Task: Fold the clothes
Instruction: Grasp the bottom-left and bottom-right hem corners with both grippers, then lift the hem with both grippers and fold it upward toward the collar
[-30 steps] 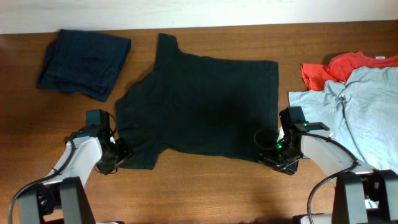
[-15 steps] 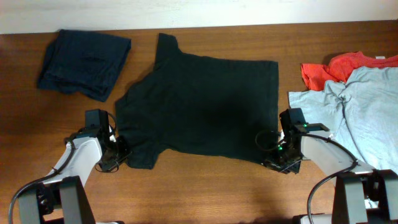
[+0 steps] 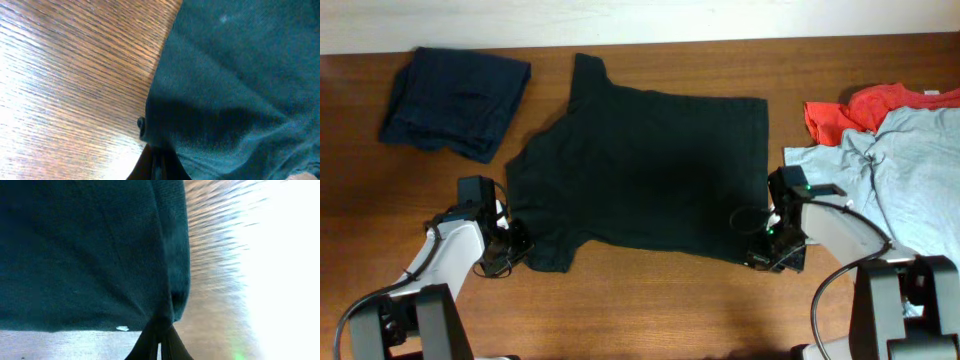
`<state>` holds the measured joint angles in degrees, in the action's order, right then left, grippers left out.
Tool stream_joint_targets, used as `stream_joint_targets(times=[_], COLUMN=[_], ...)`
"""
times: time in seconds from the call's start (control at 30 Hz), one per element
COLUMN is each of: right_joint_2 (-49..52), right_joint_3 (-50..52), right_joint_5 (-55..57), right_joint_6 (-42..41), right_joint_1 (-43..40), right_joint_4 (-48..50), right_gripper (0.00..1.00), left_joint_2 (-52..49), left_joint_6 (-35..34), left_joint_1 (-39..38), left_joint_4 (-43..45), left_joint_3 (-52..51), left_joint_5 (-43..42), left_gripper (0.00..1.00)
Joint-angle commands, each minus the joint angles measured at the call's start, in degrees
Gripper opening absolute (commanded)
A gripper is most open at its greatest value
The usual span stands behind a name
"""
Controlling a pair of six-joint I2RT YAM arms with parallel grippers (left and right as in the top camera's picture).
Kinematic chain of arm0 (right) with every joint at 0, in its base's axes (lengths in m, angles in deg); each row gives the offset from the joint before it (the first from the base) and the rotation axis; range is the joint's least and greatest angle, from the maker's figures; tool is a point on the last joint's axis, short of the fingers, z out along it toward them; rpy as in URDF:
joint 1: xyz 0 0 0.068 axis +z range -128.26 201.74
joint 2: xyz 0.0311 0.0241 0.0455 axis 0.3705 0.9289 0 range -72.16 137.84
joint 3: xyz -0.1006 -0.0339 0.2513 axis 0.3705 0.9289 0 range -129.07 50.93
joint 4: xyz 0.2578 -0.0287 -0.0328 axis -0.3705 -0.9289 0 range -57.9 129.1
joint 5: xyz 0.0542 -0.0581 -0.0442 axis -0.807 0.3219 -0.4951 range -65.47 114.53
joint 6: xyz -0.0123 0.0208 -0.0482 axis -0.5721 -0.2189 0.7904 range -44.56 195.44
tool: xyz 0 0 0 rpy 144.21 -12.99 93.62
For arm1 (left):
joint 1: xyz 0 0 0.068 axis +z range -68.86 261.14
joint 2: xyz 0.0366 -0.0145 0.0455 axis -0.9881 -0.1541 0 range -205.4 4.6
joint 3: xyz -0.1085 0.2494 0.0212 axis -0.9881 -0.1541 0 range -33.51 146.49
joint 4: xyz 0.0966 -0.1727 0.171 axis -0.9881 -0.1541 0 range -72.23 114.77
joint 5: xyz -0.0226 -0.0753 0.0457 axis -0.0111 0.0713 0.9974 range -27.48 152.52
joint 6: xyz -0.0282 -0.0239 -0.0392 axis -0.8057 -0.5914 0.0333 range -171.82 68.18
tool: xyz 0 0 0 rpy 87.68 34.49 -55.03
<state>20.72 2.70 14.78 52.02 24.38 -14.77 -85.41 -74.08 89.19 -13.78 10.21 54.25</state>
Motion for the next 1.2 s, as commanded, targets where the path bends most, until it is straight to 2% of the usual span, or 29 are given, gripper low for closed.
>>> stream_joint_targets(times=[0.0,0.3,0.67,0.93,1.17], right_joint_2=[0.11,0.02,-3.39,-7.08,-7.93], right_joint_3=[-3.78,-4.42,-6.05,-6.12,-9.62], right_joint_5=[5.25,5.51,8.15,6.78,6.36], right_joint_6=[0.66,0.68,1.36,3.3,3.5], right_joint_1=[0.31,0.31,-0.33,-4.68,-5.44], right_joint_4=[-2.08,-3.23,-8.85,-11.52,-13.57], right_gripper=[0.04,0.04,0.04,0.04,0.04], left_joint_2=[2.95,4.02,10.99,19.37,22.91], left_joint_6=[1.14,1.16,1.27,0.85,0.87], left_joint_1=[-0.11,-0.11,-0.11,-0.11,-0.13], left_joint_4=[-0.24,-1.46,-12.68,-20.74,-22.99], left_joint_3=[0.59,1.01,6.19,6.27,8.04], left_joint_5=[-0.98,-4.46,-1.38,-1.38,-2.08], left_gripper=[0.01,0.0,0.01,0.01,0.01])
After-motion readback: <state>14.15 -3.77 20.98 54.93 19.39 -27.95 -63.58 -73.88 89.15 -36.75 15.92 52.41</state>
